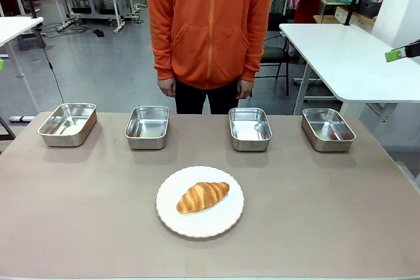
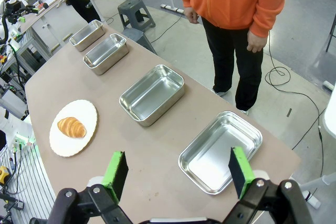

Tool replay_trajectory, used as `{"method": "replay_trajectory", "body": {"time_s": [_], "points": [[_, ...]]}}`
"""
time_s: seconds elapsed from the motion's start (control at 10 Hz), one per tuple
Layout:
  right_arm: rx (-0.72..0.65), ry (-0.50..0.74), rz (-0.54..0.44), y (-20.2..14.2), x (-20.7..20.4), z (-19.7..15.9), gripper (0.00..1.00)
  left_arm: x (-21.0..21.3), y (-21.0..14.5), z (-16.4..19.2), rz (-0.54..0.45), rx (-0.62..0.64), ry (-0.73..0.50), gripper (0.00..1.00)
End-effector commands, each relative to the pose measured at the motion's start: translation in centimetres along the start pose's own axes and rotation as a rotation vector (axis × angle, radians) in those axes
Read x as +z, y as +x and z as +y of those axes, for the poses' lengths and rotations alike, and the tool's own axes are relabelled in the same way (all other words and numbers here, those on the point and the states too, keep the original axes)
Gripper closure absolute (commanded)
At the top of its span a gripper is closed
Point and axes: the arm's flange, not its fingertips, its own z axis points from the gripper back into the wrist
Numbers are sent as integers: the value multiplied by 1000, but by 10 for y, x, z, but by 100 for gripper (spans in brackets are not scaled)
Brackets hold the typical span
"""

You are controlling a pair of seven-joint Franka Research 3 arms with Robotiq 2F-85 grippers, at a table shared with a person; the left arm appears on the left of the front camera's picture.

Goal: Place the bread in the container.
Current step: Place the Butter Roll into the Airtight Container indicated by the human.

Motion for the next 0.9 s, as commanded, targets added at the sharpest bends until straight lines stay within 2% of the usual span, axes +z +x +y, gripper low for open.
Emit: {"method": "replay_trajectory", "body": {"time_s": [0.0, 0.8], "points": [[4, -8, -5, 2, -1, 0, 0, 1, 0, 0, -3, -1, 1, 0], [4, -8, -5, 2, -1, 0, 0, 1, 0, 0, -3, -1, 1, 0]]}}
